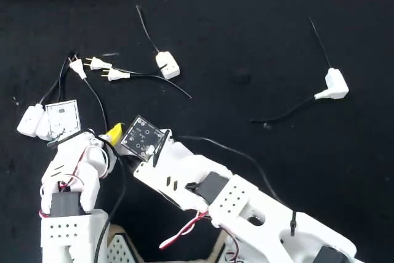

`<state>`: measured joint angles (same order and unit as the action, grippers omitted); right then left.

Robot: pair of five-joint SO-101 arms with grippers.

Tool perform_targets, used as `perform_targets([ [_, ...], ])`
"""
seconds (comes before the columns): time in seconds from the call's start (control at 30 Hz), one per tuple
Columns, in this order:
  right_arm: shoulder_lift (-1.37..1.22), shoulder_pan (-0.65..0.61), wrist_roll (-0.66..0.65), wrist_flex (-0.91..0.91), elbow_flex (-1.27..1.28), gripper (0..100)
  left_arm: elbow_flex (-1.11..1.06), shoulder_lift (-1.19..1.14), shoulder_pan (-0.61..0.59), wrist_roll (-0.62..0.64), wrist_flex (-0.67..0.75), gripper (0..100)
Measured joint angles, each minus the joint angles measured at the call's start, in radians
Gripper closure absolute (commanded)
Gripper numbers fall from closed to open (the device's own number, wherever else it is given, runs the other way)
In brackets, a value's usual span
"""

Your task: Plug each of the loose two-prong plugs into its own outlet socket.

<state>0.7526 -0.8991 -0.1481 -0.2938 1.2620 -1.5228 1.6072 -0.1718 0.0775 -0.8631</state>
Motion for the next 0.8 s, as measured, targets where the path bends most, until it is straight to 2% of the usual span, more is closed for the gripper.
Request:
perform_targets([
  [0.33,0.141,0.000,0.000,0.000,0.072,98.8,0.000,-0.009,0.000,-0.017,0.000,73],
  [0.8,0.152,0.000,0.000,0.000,0.078,98.8,0.000,-0.009,0.000,-0.025,0.000,73],
])
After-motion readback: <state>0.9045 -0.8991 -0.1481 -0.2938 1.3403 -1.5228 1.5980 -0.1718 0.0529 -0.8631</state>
